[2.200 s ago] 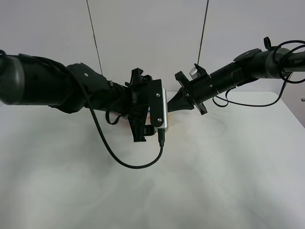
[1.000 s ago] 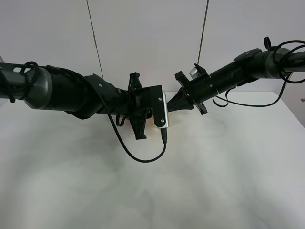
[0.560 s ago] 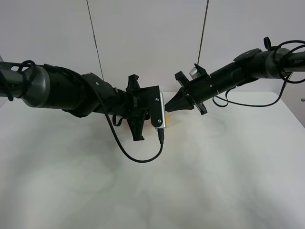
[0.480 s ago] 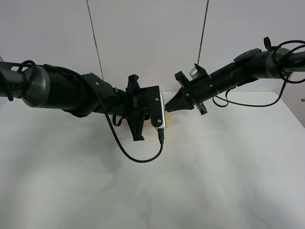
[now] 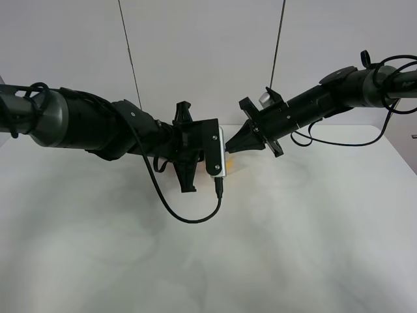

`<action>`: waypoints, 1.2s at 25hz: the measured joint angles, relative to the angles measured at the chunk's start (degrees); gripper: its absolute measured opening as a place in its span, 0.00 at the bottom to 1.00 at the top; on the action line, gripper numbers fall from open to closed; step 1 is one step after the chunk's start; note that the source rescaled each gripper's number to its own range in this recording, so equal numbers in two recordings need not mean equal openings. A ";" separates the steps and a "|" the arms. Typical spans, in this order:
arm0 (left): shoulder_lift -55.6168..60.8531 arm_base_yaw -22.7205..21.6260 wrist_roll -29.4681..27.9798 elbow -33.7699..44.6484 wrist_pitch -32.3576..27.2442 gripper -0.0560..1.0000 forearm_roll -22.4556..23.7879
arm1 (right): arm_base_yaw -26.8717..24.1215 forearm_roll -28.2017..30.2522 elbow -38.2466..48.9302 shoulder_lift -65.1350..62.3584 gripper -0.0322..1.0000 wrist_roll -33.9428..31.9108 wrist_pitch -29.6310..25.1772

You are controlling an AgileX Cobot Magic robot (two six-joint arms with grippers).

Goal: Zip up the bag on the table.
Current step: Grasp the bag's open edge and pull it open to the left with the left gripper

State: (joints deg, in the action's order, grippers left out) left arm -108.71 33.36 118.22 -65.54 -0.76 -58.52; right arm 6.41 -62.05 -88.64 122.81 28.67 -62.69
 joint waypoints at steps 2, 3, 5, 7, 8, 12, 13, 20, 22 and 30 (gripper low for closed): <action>0.00 0.00 1.22 0.00 0.76 0.06 0.00 | 0.00 0.00 0.00 0.00 0.03 0.00 0.00; 0.00 0.00 1.90 0.00 1.35 0.06 0.00 | 0.00 -0.05 0.00 0.00 0.03 -0.12 0.00; 0.00 0.00 3.88 0.00 2.15 0.06 0.00 | 0.00 -0.27 -0.05 0.00 0.03 -0.17 0.05; 0.00 -0.26 5.59 0.00 2.37 0.06 0.00 | 0.00 -0.45 -0.11 0.00 0.03 -0.17 0.11; 0.00 -0.65 6.12 0.00 2.37 0.06 0.00 | 0.00 -0.57 -0.11 0.00 0.03 -0.17 0.16; 0.00 -3.50 6.78 0.00 1.64 0.05 -0.06 | 0.04 -1.48 -0.17 0.00 0.03 -0.24 0.81; 0.00 -4.46 6.83 0.15 1.64 0.05 -0.06 | 0.04 -1.53 -0.17 0.00 0.03 -0.25 1.12; 0.00 -10.77 8.27 0.52 1.64 0.05 -0.06 | 0.04 -1.60 -0.17 0.00 0.03 -0.25 1.22; 0.00 -12.84 9.01 0.52 1.64 0.05 -0.06 | 0.04 -1.72 -0.17 0.00 0.03 -0.25 1.22; 0.00 -19.55 9.97 0.57 0.32 0.05 -0.06 | 0.04 -2.27 -0.21 0.00 0.03 -0.43 1.17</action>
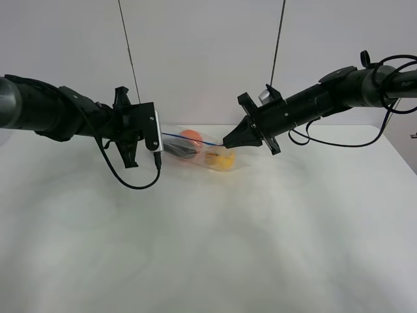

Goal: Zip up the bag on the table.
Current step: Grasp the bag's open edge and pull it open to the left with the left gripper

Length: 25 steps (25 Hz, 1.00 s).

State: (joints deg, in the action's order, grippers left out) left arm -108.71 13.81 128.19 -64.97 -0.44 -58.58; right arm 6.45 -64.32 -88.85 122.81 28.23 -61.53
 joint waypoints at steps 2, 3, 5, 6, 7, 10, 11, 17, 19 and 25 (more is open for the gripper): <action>0.00 -1.54 0.45 0.00 0.00 0.05 0.00 | 0.00 0.00 0.00 0.00 0.03 0.00 0.00; 0.00 -2.28 0.82 0.00 0.00 0.05 0.00 | 0.00 0.00 0.00 0.00 0.03 0.00 0.00; 0.00 -3.56 1.43 0.00 -0.15 0.05 0.00 | 0.00 -0.05 0.00 0.00 0.03 0.00 0.00; 0.00 -4.24 1.63 0.00 -0.21 0.05 0.00 | 0.00 -0.05 0.00 0.00 0.03 0.00 0.00; 0.00 -4.91 1.85 0.00 -0.28 0.05 0.00 | 0.00 -0.10 0.00 0.00 0.03 0.00 0.00; 0.00 -6.89 1.98 0.00 -0.50 0.05 0.00 | 0.00 -0.16 0.00 0.00 0.03 0.00 0.00; 0.00 -7.53 2.04 0.00 -0.54 0.05 0.00 | 0.00 -0.16 0.00 0.00 0.03 0.00 0.00; 0.00 -10.84 2.16 0.07 -0.30 0.05 0.00 | 0.00 0.04 0.00 0.00 0.03 0.00 -0.11; 0.00 -10.84 2.16 0.07 -0.30 0.05 0.00 | 0.02 0.06 -0.07 0.00 0.03 0.00 -0.11; 0.00 -11.11 2.16 0.07 -1.17 0.05 -0.11 | 0.17 0.13 -0.07 0.00 0.03 0.00 -0.16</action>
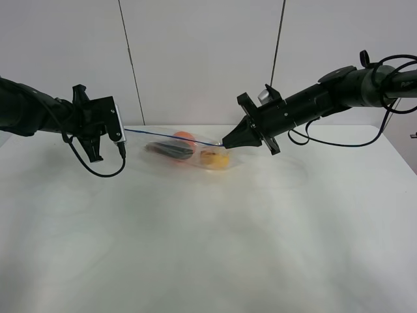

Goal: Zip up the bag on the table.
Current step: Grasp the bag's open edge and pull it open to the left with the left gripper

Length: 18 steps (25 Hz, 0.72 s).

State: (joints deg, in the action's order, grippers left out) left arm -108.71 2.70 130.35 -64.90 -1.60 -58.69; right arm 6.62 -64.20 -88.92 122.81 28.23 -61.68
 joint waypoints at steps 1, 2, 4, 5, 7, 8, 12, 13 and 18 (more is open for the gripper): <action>0.00 -0.08 0.07 0.00 -0.31 0.05 0.01 | 0.00 0.11 0.00 0.00 0.03 0.00 0.00; 0.00 -0.17 0.07 0.00 -0.67 0.05 0.01 | 0.00 0.17 0.00 0.00 0.03 0.00 0.00; 0.00 -0.28 -1.05 0.00 -1.37 0.09 0.01 | 0.00 0.51 0.00 0.00 0.03 0.00 -0.08; 0.00 -0.35 -1.89 0.00 -1.23 0.13 0.01 | 0.00 1.05 0.00 0.00 0.03 0.00 -0.30; 0.00 -0.83 -3.39 0.00 -0.75 0.29 0.01 | -0.16 1.75 0.00 0.00 0.03 0.00 -0.69; 0.00 -1.03 -3.88 0.00 -0.75 0.41 0.01 | -0.16 1.90 0.00 0.00 0.03 0.00 -0.81; 0.00 -2.21 -4.69 0.00 -1.18 0.87 0.01 | -0.16 2.16 0.00 0.00 0.03 0.00 -1.07; 0.00 -2.74 -4.95 0.00 -1.01 0.92 0.01 | -0.16 2.16 0.00 0.00 0.03 0.00 -1.07; 0.00 -5.38 -5.41 0.00 1.60 0.99 0.01 | -0.16 2.16 0.00 0.00 0.03 0.00 -1.07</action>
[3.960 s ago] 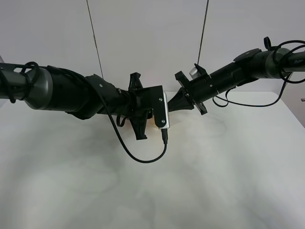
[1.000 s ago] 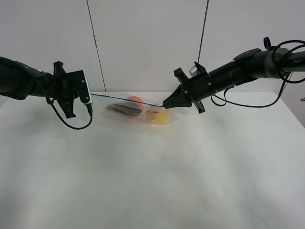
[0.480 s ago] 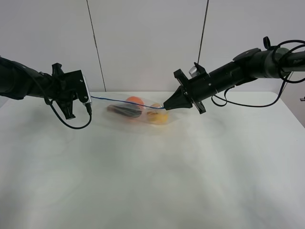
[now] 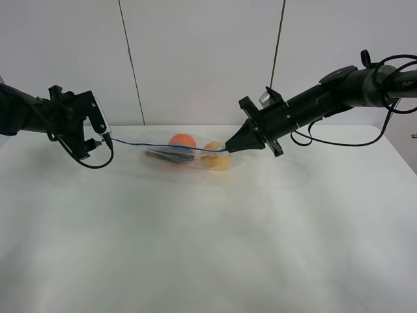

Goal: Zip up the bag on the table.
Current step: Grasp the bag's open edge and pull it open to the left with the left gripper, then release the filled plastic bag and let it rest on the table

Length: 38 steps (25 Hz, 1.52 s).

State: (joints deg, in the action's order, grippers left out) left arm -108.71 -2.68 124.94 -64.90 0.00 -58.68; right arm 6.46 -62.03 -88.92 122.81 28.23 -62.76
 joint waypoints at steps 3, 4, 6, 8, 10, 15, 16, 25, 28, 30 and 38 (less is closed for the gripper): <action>0.00 -0.56 -0.45 0.00 2.58 1.00 -0.27 | 0.00 0.00 0.00 0.00 0.03 0.00 0.00; 0.00 -0.62 -0.99 0.00 3.53 1.00 -0.77 | 0.00 0.05 0.00 0.00 0.03 0.00 0.00; 0.00 -0.62 -3.32 0.00 6.57 1.00 -2.52 | 0.00 0.05 0.00 0.00 0.03 0.00 0.00; 0.00 -0.62 -9.46 0.00 10.37 1.00 -5.18 | 0.00 0.05 0.00 0.00 0.03 0.00 0.00; 0.00 -0.62 -17.93 0.00 15.32 1.00 -7.57 | 0.00 0.05 0.00 0.00 0.03 0.00 0.00; 0.00 -0.80 -39.74 0.00 20.62 1.00 -10.06 | 0.00 0.05 0.00 0.00 0.03 0.00 0.00; 0.00 -0.80 -42.35 0.00 20.10 1.00 -10.21 | 0.00 0.05 0.00 0.00 0.03 0.00 -0.06; -0.04 -3.49 -58.79 -2.92 -2.53 1.00 -10.57 | 0.00 0.05 0.00 0.00 0.03 0.00 -0.19; -0.04 -7.70 -64.33 -6.91 -16.59 1.00 -10.57 | 0.00 0.05 0.00 0.00 0.03 0.00 -0.19; -0.04 -10.11 -65.93 -9.77 -25.89 1.00 -10.57 | 0.00 0.05 0.00 0.00 0.03 0.00 -0.19; -0.04 -9.75 -77.13 -15.09 -52.19 1.00 10.26 | 0.00 0.05 0.00 0.00 0.03 0.00 -0.19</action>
State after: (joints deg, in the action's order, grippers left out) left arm -108.75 -12.43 47.81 -79.99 -52.19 -48.42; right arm 6.46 -61.98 -88.92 122.81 28.23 -62.94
